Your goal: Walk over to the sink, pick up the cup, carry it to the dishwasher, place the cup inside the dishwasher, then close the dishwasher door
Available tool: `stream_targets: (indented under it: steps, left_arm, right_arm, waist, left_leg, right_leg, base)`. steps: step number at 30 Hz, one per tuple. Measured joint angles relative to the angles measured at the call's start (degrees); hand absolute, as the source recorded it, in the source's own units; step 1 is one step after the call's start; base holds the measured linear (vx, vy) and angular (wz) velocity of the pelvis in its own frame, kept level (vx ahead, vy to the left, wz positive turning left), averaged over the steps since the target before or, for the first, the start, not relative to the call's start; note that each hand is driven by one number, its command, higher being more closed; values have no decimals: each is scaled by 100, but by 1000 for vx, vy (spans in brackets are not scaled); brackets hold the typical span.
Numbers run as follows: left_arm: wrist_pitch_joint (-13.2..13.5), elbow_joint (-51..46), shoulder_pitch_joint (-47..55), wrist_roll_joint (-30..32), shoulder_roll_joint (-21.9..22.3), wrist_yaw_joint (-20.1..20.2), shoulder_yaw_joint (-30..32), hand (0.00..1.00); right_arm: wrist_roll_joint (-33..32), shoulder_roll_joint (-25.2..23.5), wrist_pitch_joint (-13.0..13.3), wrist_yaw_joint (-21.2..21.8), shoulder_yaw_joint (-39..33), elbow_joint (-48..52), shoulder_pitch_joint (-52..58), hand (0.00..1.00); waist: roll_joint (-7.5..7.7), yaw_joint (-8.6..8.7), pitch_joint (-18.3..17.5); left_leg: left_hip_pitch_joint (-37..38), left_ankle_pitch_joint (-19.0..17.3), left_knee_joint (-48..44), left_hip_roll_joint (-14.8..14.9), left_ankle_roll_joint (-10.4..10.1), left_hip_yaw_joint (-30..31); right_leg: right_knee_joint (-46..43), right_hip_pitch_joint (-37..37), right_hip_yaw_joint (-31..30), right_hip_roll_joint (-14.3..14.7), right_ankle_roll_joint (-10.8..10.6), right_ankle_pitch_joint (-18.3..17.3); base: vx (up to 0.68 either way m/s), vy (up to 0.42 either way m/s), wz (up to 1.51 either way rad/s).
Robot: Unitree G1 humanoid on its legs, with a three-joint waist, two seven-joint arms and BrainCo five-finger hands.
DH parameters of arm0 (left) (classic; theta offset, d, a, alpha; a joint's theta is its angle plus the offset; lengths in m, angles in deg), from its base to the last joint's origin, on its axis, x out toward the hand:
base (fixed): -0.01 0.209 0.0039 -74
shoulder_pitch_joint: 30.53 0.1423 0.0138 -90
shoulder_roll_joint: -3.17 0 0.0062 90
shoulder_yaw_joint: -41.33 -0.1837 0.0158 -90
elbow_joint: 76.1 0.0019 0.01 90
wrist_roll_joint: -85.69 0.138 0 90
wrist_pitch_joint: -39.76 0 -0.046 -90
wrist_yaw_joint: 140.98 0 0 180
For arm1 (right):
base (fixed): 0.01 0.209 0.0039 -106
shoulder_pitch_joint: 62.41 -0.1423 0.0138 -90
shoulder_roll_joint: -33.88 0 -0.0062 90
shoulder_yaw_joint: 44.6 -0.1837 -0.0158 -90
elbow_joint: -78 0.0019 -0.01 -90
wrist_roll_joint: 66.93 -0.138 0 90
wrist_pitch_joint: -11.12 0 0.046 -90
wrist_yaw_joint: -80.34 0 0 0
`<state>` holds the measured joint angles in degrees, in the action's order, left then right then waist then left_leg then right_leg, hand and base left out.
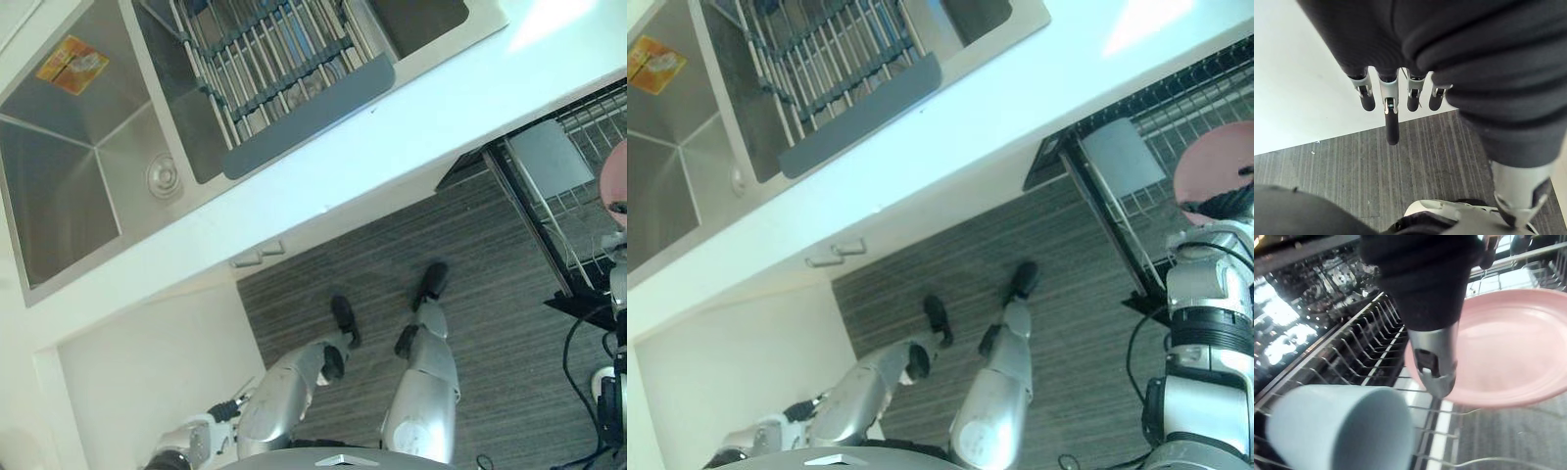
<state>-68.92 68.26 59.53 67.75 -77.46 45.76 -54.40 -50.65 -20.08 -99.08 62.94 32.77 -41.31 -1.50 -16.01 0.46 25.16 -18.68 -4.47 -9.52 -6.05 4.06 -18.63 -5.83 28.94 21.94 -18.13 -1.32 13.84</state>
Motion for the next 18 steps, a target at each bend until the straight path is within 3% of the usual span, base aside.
stream_targets:
  steps: [3,6,7,11,12,14,16,18]
  left_arm:
    - [57,34,2,3,8,3,2,0]
    - [50,23,7,10,49,77,88,0]
    - [26,19,8,14,61,115,114,0]
    - [-101,-129,100,83,117,135,310,0]
    - [-105,-179,141,144,125,144,359,0]
    - [-106,-209,169,204,126,154,445,0]
    - [-135,-205,199,385,104,155,722,0]
    - [-133,-207,249,469,94,147,857,0]
  right_arm:
    - [-644,-283,302,226,-229,416,184,0]
    - [-2149,-710,587,578,-639,838,497,0]
    - [-2651,-882,703,672,-806,892,649,0]
    - [-3455,-1315,1255,812,-1531,1459,1356,0]
    - [-3838,-1393,1536,868,-1952,1690,1627,0]
    - [-3965,-1438,1733,873,-2225,1809,1768,0]
    - [-4082,-1558,2111,851,-2676,1987,2024,0]
    - [-4134,-1559,2259,804,-2923,1985,2171,0]
  waist:
    - [2,9,1]
    - [9,76,6]
    - [12,134,8]
    - [63,364,45]
    - [120,485,86]
    - [150,563,108]
    - [245,669,176]
    - [322,720,230]
  left_leg:
    - [186,20,89,-6,-15,0]
    - [485,28,243,-27,-38,4]
    - [598,37,300,-31,-50,17]
    - [921,43,448,-34,-59,67]
    - [1074,29,480,-27,-71,78]
    - [1171,0,484,-10,-97,77]
    - [1345,-75,472,63,-118,13]
    - [1448,-149,472,121,-165,-38]
  right_leg:
    - [-192,-54,-32,-29,-8,-129]
    - [-429,-171,-72,-71,-36,-310]
    - [-497,-240,-74,-82,-46,-373]
    - [-650,-451,-47,-108,-92,-536]
    - [-689,-579,-36,-107,-119,-595]
    - [-691,-669,-35,-90,-142,-614]
    - [-631,-853,-52,1,-142,-629]
    - [-517,-990,-76,91,-130,-616]
  base:
    - [51,-65,-3]
    - [44,-46,-6]
    - [46,-37,-3]
    - [68,-36,0]
    - [70,-30,-4]
    - [47,-23,-7]
    - [36,-31,-19]
    - [26,-33,-25]
